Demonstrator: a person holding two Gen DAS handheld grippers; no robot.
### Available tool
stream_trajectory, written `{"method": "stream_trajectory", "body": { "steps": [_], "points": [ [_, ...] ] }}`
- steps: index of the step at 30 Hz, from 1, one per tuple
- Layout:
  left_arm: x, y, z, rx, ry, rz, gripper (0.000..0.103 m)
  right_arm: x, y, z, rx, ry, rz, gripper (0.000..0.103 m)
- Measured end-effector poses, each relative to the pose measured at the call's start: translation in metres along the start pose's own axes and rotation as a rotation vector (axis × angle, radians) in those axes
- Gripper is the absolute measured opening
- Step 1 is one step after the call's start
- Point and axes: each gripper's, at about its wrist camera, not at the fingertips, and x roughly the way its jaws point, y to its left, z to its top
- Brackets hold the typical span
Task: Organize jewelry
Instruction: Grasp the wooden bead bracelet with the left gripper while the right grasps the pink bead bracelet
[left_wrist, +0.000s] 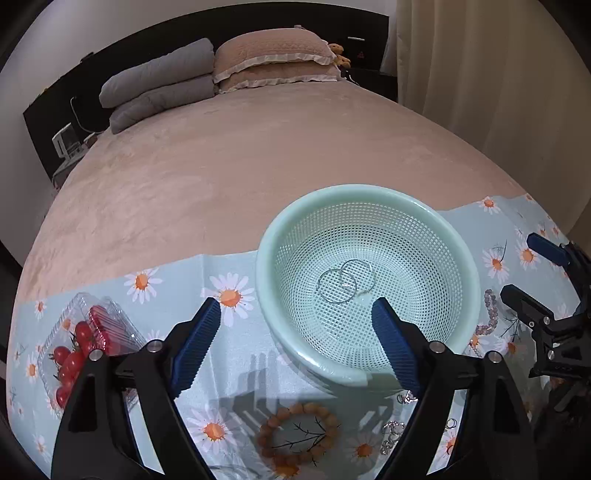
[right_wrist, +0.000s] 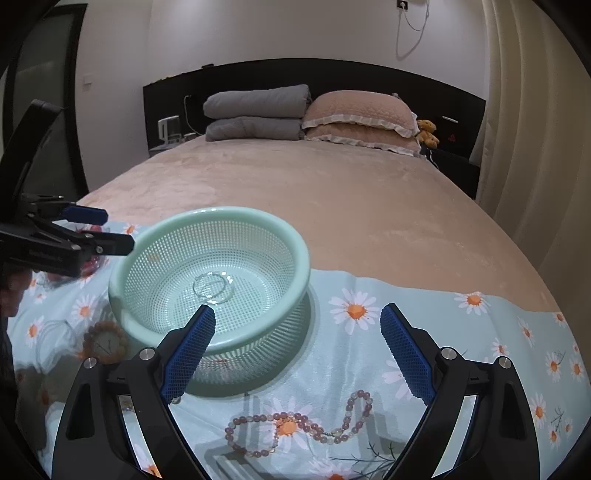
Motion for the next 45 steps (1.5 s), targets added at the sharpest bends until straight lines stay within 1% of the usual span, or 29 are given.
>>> {"method": "stream_trajectory", "body": {
  "steps": [2, 5, 12, 15, 18, 23, 28, 31, 33, 34, 35, 36, 37, 38, 39, 40, 41, 42, 44, 45],
  "points": [
    [-0.001, 0.01, -0.004, -0.026, 0.005, 0.028, 0.091, -0.001, -0.005, -0.002, 0.018, 0.008, -0.01, 0.087],
    [0.003, 0.02, -0.015, -0.042, 0.046, 0.057, 0.094, -0.003, -0.012, -0.005, 0.041, 0.016, -0.027, 0.087],
    [0.015, 0.026, -0.051, -0.06, 0.141, 0.053, 0.096, -0.013, -0.021, -0.012, 0.056, 0.026, -0.063, 0.087],
    [0.018, 0.027, -0.063, -0.063, 0.163, 0.053, 0.096, -0.015, -0.025, -0.02, 0.07, 0.04, -0.074, 0.087],
    [0.02, 0.027, -0.074, -0.067, 0.176, 0.049, 0.096, -0.013, -0.027, -0.029, 0.069, 0.057, -0.065, 0.087],
    [0.03, 0.023, -0.092, -0.06, 0.201, 0.054, 0.096, 0.005, -0.022, -0.048, 0.066, 0.111, -0.031, 0.087],
    [0.041, 0.018, -0.108, -0.041, 0.218, 0.055, 0.096, 0.031, -0.013, -0.065, 0.053, 0.174, -0.022, 0.087],
    [0.047, 0.019, -0.116, -0.07, 0.197, 0.046, 0.096, 0.049, -0.015, -0.071, 0.085, 0.22, -0.031, 0.087],
    [0.055, 0.016, -0.122, -0.073, 0.196, 0.064, 0.096, 0.063, -0.015, -0.079, 0.101, 0.281, -0.028, 0.086],
    [0.056, 0.013, -0.125, -0.066, 0.173, 0.08, 0.096, 0.063, -0.014, -0.082, 0.107, 0.277, -0.023, 0.084],
    [0.054, 0.01, -0.127, -0.065, 0.159, 0.085, 0.094, 0.06, -0.014, -0.083, 0.109, 0.278, -0.016, 0.077],
    [0.052, 0.008, -0.128, -0.064, 0.158, 0.075, 0.087, 0.057, -0.012, -0.084, 0.102, 0.282, -0.012, 0.059],
    [0.05, 0.006, -0.128, -0.056, 0.158, 0.06, 0.076, 0.054, -0.01, -0.086, 0.096, 0.281, 0.008, 0.049],
    [0.047, 0.002, -0.129, -0.039, 0.157, 0.053, 0.07, 0.052, -0.009, -0.089, 0.094, 0.288, 0.052, 0.028],
    [0.045, -0.002, -0.13, -0.019, 0.16, 0.041, 0.054, 0.049, -0.007, -0.093, 0.098, 0.297, 0.102, 0.011],
    [0.042, -0.006, -0.13, -0.002, 0.164, 0.03, 0.037, 0.046, -0.004, -0.095, 0.084, 0.299, 0.1, 0.01],
    [0.04, -0.01, -0.131, 0.015, 0.174, 0.017, 0.026, 0.043, 0.0, -0.096, 0.067, 0.296, 0.092, 0.01],
    [0.039, -0.014, -0.131, 0.02, 0.187, 0.001, 0.012, 0.041, 0.001, -0.097, 0.07, 0.297, 0.103, 0.01],
    [0.036, -0.015, -0.132, 0.005, 0.208, -0.008, 0.012, 0.035, 0.0, -0.098, 0.118, 0.308, 0.176, 0.01],
    [0.034, -0.015, -0.132, -0.009, 0.221, -0.032, 0.012, 0.032, 0.0, -0.098, 0.128, 0.311, 0.199, 0.009]
  ]
}}
